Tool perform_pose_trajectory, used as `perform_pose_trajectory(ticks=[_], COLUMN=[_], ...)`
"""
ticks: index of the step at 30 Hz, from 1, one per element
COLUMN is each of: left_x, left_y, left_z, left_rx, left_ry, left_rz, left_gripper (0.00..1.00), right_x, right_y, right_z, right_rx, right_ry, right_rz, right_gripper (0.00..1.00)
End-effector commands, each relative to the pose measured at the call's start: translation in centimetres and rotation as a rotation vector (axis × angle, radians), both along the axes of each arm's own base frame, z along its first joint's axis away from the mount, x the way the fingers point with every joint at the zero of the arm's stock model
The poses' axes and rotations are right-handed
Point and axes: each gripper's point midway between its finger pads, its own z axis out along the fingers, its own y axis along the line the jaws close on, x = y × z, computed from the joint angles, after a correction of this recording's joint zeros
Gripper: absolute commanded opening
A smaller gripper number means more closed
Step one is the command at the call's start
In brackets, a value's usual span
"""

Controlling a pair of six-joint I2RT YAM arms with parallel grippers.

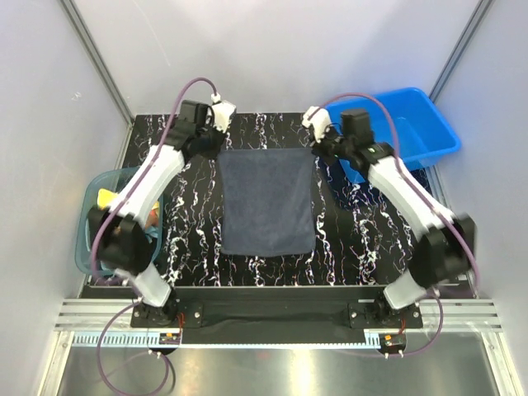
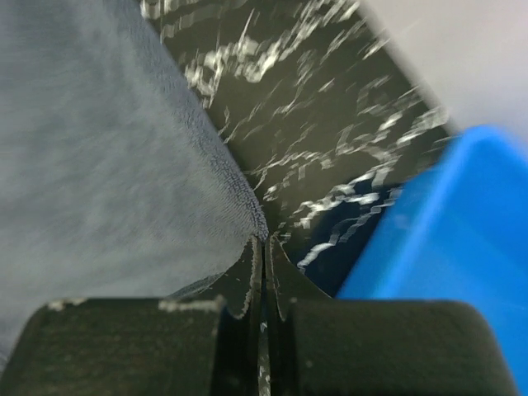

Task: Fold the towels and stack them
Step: Fold the towel

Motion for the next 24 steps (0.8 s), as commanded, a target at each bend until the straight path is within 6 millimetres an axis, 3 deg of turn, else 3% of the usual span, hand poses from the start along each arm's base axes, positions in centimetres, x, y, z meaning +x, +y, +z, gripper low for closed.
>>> perform_pose_trajectory(ticks=[1,2,3,4,5,6,8,12,16,17,19,20,22,24], left_x=[4.7,6.2,7.3,8.7,9.5,10.7,12.0,13.7,14.1,13.5,12.9,12.0,11.3,10.5], left_y=[-0.1,-0.4,-0.5,-0.3,-0.3,-0.5,-0.3,0.3,1.1,1.2,1.8,2.0,2.4,2.7], left_z=[-1.2,-0.3,-1.4,-4.6,-5.7,-4.7,-6.8,-7.7,-8.1,-8.6,-7.4,-8.6,-7.6,-8.3], left_rx=[-0.077,-0.102,-0.105,-0.084,-0.077,-0.087,-0.073,-0.028,0.002,0.010,0.019,0.032,0.042,0.049], left_ry=[-0.007,-0.029,-0.001,0.070,0.092,0.068,0.086,0.051,0.037,0.049,0.016,0.040,0.020,0.043], left_rz=[-0.018,-0.033,-0.040,-0.033,-0.037,-0.041,-0.035,-0.007,0.021,0.023,0.033,0.035,0.040,0.050], left_gripper=[0.00,0.00,0.00,0.00,0.00,0.00,0.00,0.00,0.00,0.00,0.00,0.00,0.00,0.00], right_x=[5.1,6.4,8.4,9.5,10.4,11.8,13.2,15.7,15.9,15.8,14.9,14.7,13.7,12.5], right_y=[1.0,1.0,1.3,1.3,1.3,1.8,2.0,1.3,0.6,0.3,-0.5,-0.7,-1.2,-1.4], right_z=[-2.5,-3.4,-5.1,-5.7,-6.3,-7.2,-7.8,-9.2,-10.1,-10.3,-10.6,-10.5,-10.4,-10.3], right_rx=[0.009,0.004,-0.018,-0.022,-0.024,-0.027,-0.024,-0.071,-0.125,-0.138,-0.168,-0.171,-0.184,-0.177], right_ry=[-0.009,0.000,0.017,0.021,0.024,0.026,0.013,-0.032,-0.040,-0.040,-0.038,-0.048,-0.051,-0.059], right_rz=[0.027,0.020,0.018,0.009,0.008,0.014,0.011,-0.031,-0.042,-0.043,-0.050,-0.056,-0.066,-0.060], right_gripper=[0.00,0.00,0.00,0.00,0.00,0.00,0.00,0.00,0.00,0.00,0.00,0.00,0.00,0.00])
